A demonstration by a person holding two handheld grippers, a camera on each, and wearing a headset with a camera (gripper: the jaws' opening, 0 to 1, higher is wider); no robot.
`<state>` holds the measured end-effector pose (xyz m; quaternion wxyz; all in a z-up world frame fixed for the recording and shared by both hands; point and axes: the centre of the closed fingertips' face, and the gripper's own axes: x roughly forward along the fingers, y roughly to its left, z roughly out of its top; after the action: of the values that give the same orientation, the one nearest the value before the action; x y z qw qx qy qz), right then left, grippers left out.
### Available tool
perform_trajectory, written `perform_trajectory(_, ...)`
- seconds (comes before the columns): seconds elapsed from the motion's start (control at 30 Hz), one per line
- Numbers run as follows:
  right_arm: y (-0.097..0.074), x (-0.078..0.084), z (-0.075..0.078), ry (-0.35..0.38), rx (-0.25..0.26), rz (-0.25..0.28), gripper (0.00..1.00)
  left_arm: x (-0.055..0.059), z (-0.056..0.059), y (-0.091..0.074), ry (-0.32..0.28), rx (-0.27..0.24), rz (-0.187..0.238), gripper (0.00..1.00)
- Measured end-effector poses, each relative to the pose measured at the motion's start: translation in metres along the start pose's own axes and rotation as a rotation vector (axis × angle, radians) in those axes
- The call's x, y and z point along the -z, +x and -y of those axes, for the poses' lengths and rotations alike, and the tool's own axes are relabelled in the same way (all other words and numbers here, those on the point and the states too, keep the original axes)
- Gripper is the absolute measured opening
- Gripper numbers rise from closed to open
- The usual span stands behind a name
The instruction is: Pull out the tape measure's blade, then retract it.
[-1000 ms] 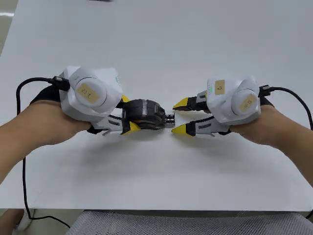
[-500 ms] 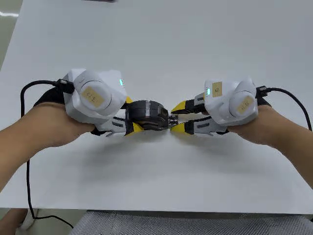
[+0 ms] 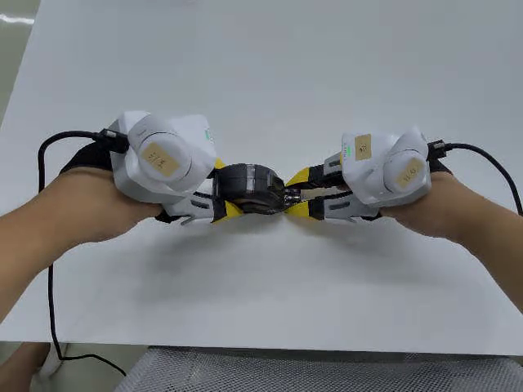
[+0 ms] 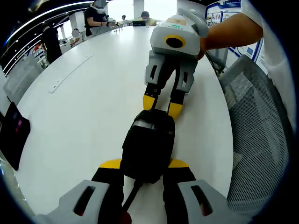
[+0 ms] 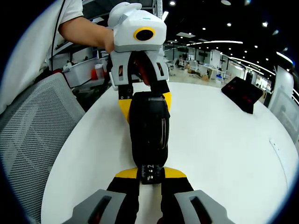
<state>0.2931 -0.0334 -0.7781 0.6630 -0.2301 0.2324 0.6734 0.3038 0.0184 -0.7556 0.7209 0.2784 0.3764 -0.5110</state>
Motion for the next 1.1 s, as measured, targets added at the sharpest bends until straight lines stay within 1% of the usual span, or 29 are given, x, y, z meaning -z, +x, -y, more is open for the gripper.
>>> perform_trajectory(0.03, -0.0005, 0.0000, 0.0013, -0.004, 0.007, 0.000, 0.13, 0.0002, 0.0003, -0.0001, 0.005, 0.003, -0.002, 0.27)
perform_trajectory(0.07, -0.0002, -0.0001, -0.0004, -0.003, -0.002, -0.001, 0.12, 0.0002, 0.0001, -0.0002, 0.005, 0.004, -0.002, 0.27)
perform_trajectory(0.13, -0.0004, 0.0003, -0.0006, -0.010, -0.002, -0.007, 0.12, 0.0004, 0.0002, -0.0001, 0.008, 0.006, -0.005, 0.27)
perform_trajectory(0.3, -0.0012, 0.0008, -0.0013, 0.000, 0.005, 0.001, 0.12, 0.0003, -0.0001, 0.0000, 0.004, -0.006, -0.004, 0.27)
perform_trajectory(0.87, -0.0052, 0.0027, 0.0001, -0.019, 0.007, -0.017, 0.10, 0.0009, 0.0000, -0.0005, 0.018, -0.010, -0.009, 0.26)
perform_trajectory(1.1, -0.0059, 0.0023, 0.0010, -0.016, 0.007, -0.011, 0.10, 0.0008, 0.0001, -0.0006, 0.023, -0.012, -0.013, 0.26)
